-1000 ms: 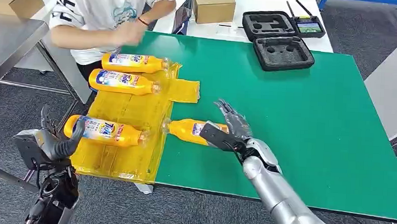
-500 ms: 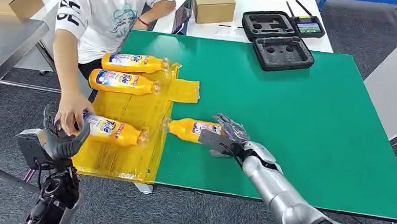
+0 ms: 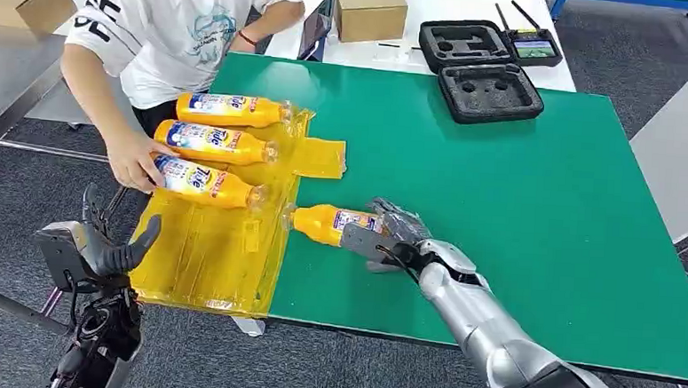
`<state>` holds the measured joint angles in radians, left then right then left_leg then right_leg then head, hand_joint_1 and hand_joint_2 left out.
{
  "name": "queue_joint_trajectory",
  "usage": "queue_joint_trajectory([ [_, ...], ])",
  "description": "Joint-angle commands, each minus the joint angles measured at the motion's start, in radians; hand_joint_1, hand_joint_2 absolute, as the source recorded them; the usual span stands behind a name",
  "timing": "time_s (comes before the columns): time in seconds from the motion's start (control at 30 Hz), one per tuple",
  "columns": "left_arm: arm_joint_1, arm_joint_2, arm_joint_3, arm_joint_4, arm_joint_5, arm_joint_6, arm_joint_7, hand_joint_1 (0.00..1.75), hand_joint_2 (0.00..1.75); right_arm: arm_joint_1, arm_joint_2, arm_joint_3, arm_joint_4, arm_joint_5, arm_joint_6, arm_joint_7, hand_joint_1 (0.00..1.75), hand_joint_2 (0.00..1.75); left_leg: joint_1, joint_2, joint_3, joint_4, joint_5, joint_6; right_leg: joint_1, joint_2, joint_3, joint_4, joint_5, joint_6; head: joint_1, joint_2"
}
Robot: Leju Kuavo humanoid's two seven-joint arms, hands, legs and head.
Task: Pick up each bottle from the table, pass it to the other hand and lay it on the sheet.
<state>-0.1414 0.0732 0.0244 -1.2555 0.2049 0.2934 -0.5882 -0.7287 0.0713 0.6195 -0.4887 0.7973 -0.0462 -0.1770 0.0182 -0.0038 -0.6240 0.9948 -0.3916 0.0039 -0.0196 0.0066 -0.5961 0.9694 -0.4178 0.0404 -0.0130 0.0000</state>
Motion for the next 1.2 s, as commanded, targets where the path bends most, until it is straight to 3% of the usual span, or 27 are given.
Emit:
queue_joint_trajectory([
  [0.03, -0.031, -0.011, -0.014, 0.067, 0.013, -0.004, 0.009, 0.00, 1.75, -0.007, 0.001, 0.057, 0.088, 0.019, 0.021, 0.004, 0.19, 1.75, 0.000, -0.002, 0.004, -0.001, -0.001, 0.001, 0.001, -0.003, 0.005, -0.001, -0.002, -0.001, 0.000, 0.000],
  [0.07, -0.031, -0.011, -0.014, 0.067, 0.014, -0.005, 0.010, 0.00, 1.75, -0.007, 0.001, 0.059, 0.089, 0.022, 0.022, 0.003, 0.75, 1.75, 0.000, -0.001, 0.003, -0.001, -0.001, 0.001, 0.000, -0.002, 0.003, -0.001, -0.001, -0.001, 0.000, 0.000],
  [0.1, -0.032, -0.010, -0.015, 0.069, 0.016, -0.005, 0.010, 0.00, 1.75, -0.010, -0.001, 0.072, 0.092, 0.033, 0.031, 0.001, 1.66, 1.75, 0.000, -0.002, 0.005, -0.001, -0.001, 0.001, 0.001, -0.003, 0.006, -0.002, -0.002, -0.002, 0.000, 0.000],
  [0.13, -0.033, -0.011, -0.015, 0.071, 0.018, -0.005, 0.011, 0.00, 1.75, -0.011, -0.002, 0.076, 0.093, 0.037, 0.035, -0.002, 1.75, 1.75, 0.000, -0.002, 0.004, -0.001, -0.001, 0.001, 0.001, -0.003, 0.005, -0.001, -0.001, -0.001, 0.000, 0.000],
  [0.87, -0.043, -0.012, -0.028, 0.073, 0.034, -0.004, 0.017, 0.00, 1.75, -0.008, -0.015, 0.132, 0.100, 0.085, 0.071, 0.006, 1.75, 1.75, 0.000, -0.003, 0.005, -0.001, -0.001, 0.001, 0.001, -0.004, 0.005, -0.002, -0.002, -0.001, 0.000, 0.000],
  [0.93, -0.039, -0.011, -0.032, 0.069, 0.034, -0.006, 0.017, 0.00, 1.75, 0.013, -0.013, 0.075, 0.074, 0.019, 0.055, -0.058, 1.75, 1.75, 0.001, -0.003, 0.006, -0.001, -0.001, 0.001, 0.001, -0.004, 0.006, -0.002, -0.002, -0.001, 0.000, 0.000],
  [1.1, -0.001, -0.027, -0.028, 0.036, 0.072, -0.038, 0.015, 0.00, 1.75, 0.121, 0.006, -0.164, -0.116, -0.330, 0.028, -0.414, 1.75, 1.75, 0.001, -0.003, 0.006, -0.002, -0.001, 0.001, 0.001, -0.004, 0.007, -0.003, -0.002, -0.002, 0.000, 0.000],
  [1.2, 0.052, -0.030, -0.022, -0.035, 0.111, -0.064, 0.016, 0.00, 1.75, 0.190, 0.021, -0.206, -0.284, -0.467, 0.009, -0.492, 1.75, 1.75, 0.000, 0.001, 0.004, -0.001, -0.002, 0.001, 0.000, 0.000, 0.004, -0.001, -0.001, -0.001, -0.001, 0.000],
])
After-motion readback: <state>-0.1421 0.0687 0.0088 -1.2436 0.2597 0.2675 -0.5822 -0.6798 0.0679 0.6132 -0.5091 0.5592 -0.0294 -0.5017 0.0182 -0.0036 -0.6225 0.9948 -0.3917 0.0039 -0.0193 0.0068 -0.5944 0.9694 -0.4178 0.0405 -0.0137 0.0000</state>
